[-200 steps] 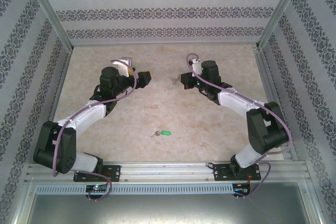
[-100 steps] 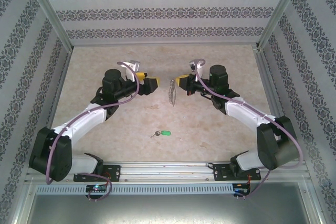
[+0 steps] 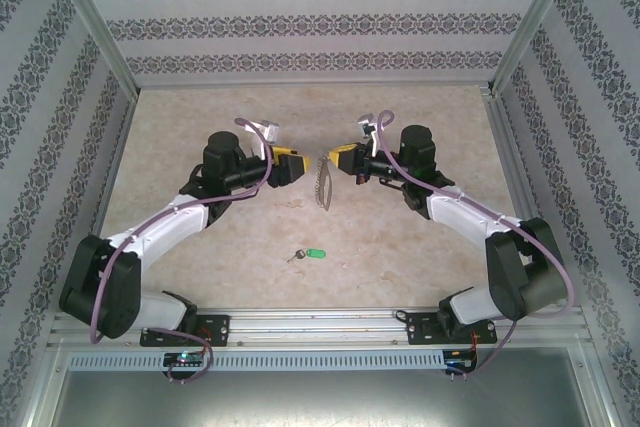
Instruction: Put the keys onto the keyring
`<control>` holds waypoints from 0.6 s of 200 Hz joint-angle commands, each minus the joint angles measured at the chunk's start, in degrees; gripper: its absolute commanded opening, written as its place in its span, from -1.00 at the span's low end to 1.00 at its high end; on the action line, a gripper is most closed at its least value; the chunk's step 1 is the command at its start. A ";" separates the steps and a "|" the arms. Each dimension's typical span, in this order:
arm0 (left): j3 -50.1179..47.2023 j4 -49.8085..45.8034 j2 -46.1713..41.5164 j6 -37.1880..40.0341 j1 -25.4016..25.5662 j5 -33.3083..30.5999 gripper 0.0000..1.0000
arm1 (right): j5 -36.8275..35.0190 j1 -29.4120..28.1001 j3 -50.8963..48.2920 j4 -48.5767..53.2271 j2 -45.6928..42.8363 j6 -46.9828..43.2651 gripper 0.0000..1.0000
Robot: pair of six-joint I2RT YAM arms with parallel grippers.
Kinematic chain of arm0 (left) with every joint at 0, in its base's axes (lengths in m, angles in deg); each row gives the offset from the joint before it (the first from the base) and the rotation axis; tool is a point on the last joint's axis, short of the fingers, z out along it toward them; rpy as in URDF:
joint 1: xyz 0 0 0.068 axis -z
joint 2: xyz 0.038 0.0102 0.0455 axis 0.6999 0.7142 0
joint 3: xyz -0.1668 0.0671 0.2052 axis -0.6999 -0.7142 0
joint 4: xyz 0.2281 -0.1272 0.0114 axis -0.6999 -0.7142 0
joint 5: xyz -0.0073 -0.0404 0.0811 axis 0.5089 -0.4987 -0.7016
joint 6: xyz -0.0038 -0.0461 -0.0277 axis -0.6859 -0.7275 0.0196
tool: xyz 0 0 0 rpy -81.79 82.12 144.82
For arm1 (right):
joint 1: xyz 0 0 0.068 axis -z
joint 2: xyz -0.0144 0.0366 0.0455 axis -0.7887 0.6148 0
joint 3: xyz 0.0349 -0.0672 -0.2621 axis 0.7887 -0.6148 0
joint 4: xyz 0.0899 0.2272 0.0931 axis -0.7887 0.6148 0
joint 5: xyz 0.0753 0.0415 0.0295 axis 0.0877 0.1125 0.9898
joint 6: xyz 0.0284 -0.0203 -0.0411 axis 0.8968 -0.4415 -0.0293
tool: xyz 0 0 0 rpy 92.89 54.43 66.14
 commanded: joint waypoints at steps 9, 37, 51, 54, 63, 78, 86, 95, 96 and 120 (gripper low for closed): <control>3.36 3.31 2.39 -2.41 1.55 3.17 0.21 | 3.78 -0.60 -0.56 -4.29 0.85 0.70 -1.00; 4.95 3.88 4.55 -2.52 2.54 3.59 0.16 | 4.09 -0.66 -0.65 -4.01 1.08 0.44 -1.00; 5.42 4.72 5.45 -2.69 2.88 3.66 0.11 | 4.18 -0.82 -0.61 -3.85 1.31 0.26 -1.00; 5.46 5.04 5.61 -2.77 2.95 3.65 0.10 | 4.18 -0.79 -0.65 -3.79 1.34 0.18 -1.00; 5.63 5.68 6.03 -3.07 3.09 3.71 0.08 | 4.25 -0.90 -0.62 -3.82 1.50 0.17 -1.00; 6.09 5.95 6.75 -3.17 3.28 4.11 0.02 | 4.27 -0.84 -0.78 -3.94 1.57 0.06 -1.00; 6.25 5.91 7.10 -3.10 3.43 4.31 0.00 | 4.31 -0.90 -0.87 -3.97 1.74 0.03 -1.00; 6.34 5.96 7.29 -3.10 3.49 4.25 -0.02 | 4.42 -1.00 -0.89 -4.11 1.91 0.08 -1.00; 6.34 5.97 7.35 -3.10 3.49 4.25 -0.03 | 4.44 -0.95 -0.88 -4.09 1.92 0.09 -1.00; 6.34 6.67 7.76 -3.22 3.65 4.48 -0.12 | 4.41 -1.00 -0.69 -4.29 2.29 0.04 -1.00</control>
